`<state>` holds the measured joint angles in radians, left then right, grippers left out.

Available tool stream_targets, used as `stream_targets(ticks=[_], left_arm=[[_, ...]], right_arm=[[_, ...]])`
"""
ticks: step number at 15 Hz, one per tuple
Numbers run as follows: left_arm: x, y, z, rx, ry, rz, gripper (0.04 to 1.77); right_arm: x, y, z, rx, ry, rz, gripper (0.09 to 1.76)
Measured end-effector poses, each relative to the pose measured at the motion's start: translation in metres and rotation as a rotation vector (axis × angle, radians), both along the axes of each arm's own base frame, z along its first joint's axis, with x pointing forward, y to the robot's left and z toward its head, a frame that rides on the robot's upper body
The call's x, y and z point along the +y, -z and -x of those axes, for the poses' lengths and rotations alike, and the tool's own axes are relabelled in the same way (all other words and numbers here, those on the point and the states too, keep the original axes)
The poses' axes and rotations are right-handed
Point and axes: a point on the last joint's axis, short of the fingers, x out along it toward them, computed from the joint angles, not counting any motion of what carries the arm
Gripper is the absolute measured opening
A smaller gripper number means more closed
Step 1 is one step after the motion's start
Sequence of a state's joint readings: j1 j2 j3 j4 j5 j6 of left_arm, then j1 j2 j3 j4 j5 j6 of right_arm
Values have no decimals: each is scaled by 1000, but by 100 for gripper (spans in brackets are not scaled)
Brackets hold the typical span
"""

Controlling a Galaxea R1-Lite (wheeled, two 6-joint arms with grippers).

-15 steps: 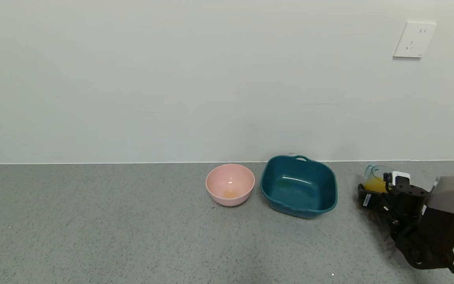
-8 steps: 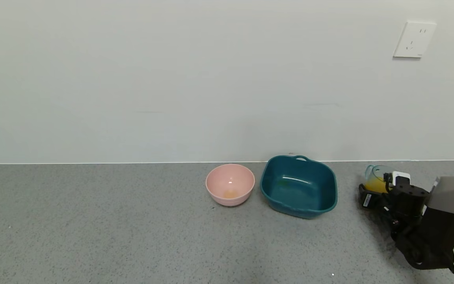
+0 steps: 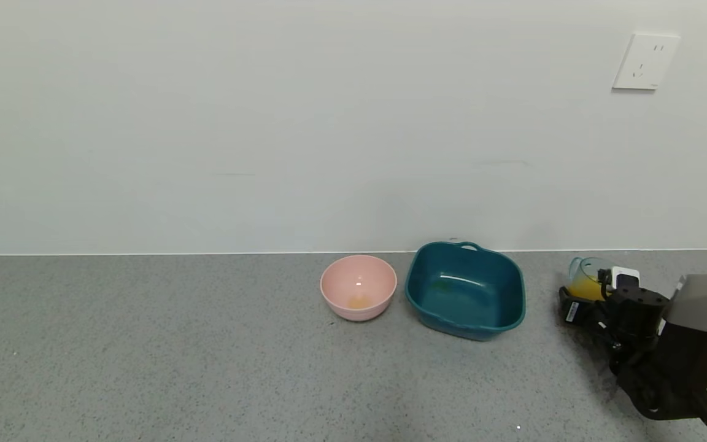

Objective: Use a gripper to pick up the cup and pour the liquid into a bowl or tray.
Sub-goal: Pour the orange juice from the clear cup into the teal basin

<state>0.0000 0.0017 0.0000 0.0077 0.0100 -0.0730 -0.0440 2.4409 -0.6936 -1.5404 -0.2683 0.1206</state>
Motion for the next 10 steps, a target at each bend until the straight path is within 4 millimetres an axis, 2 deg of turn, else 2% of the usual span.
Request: stream_targets(ticks=[4, 10], left_arm=[[0, 0, 0, 0, 0, 0, 172], [0, 0, 0, 0, 0, 0, 172]], right_arm=[[1, -10, 3, -4, -21, -2, 135], [7, -44, 7, -3, -55, 48, 135]])
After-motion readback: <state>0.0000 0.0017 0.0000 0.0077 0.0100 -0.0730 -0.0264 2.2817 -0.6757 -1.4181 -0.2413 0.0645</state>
